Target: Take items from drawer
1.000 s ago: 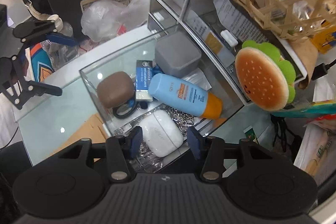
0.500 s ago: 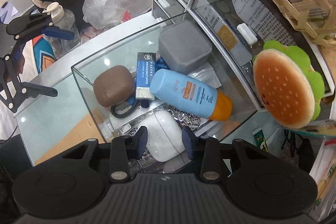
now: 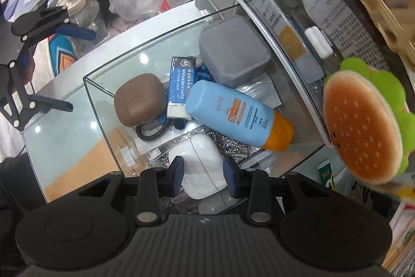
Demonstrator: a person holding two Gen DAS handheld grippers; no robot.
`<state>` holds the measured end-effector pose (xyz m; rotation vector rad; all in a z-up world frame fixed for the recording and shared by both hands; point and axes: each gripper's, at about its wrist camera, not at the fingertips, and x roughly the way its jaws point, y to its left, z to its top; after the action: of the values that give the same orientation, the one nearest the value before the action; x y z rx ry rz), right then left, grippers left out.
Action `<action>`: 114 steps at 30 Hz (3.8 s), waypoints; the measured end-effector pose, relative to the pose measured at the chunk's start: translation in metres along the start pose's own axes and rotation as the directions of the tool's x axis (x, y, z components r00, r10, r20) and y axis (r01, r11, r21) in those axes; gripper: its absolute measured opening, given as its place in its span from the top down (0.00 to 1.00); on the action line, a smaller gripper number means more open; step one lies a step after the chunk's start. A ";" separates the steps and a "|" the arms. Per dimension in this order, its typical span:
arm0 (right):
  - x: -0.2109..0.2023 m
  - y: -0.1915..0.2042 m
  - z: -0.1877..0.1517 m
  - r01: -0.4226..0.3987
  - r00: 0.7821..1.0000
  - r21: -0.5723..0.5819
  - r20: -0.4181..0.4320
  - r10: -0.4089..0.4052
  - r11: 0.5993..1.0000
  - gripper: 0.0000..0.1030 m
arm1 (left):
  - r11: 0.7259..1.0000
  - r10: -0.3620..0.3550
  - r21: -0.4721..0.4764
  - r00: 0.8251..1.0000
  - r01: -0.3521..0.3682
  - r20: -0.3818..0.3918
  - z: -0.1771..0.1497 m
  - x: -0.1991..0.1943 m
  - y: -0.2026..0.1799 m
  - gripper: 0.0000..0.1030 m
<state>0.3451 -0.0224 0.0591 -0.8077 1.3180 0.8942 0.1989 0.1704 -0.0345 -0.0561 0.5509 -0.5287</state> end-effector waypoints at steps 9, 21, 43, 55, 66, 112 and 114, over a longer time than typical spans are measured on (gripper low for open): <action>0.005 -0.001 0.010 -0.053 0.997 -0.081 -0.060 0.048 0.995 0.60 | 1.000 0.004 -0.010 1.000 -0.004 0.001 -0.002 0.002 0.004 0.08; 0.015 -0.005 0.007 -0.077 0.995 -0.095 -0.069 0.070 0.993 0.51 | 1.000 0.005 -0.022 1.000 -0.005 -0.012 -0.006 0.005 0.009 0.08; 0.008 -0.006 0.008 -0.012 0.999 -0.101 -0.051 0.007 0.995 0.57 | 0.999 0.004 -0.032 0.999 -0.005 -0.036 -0.013 0.012 0.009 0.07; 0.006 -0.003 0.007 -0.014 0.998 -0.105 -0.060 0.008 0.994 0.65 | 1.000 0.016 -0.019 0.999 -0.016 -0.032 -0.010 0.010 0.006 0.07; 0.006 0.003 0.006 -0.038 0.997 -0.101 -0.070 0.031 0.994 0.71 | 1.000 0.018 -0.011 1.000 -0.018 -0.026 -0.007 0.006 0.000 0.07; -0.078 0.032 -0.040 0.016 0.999 -0.094 0.037 -0.013 0.995 0.75 | 0.999 0.030 0.038 0.999 -0.031 0.028 0.021 -0.023 -0.048 0.07; -0.079 0.035 -0.047 0.011 0.999 -0.089 0.036 -0.007 0.996 0.75 | 0.999 0.027 0.045 0.999 -0.028 0.022 0.023 -0.022 -0.052 0.07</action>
<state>0.2901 -0.0558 0.1335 -0.8629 1.2498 0.9617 0.1704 0.1340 0.0060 -0.0106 0.5179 -0.5130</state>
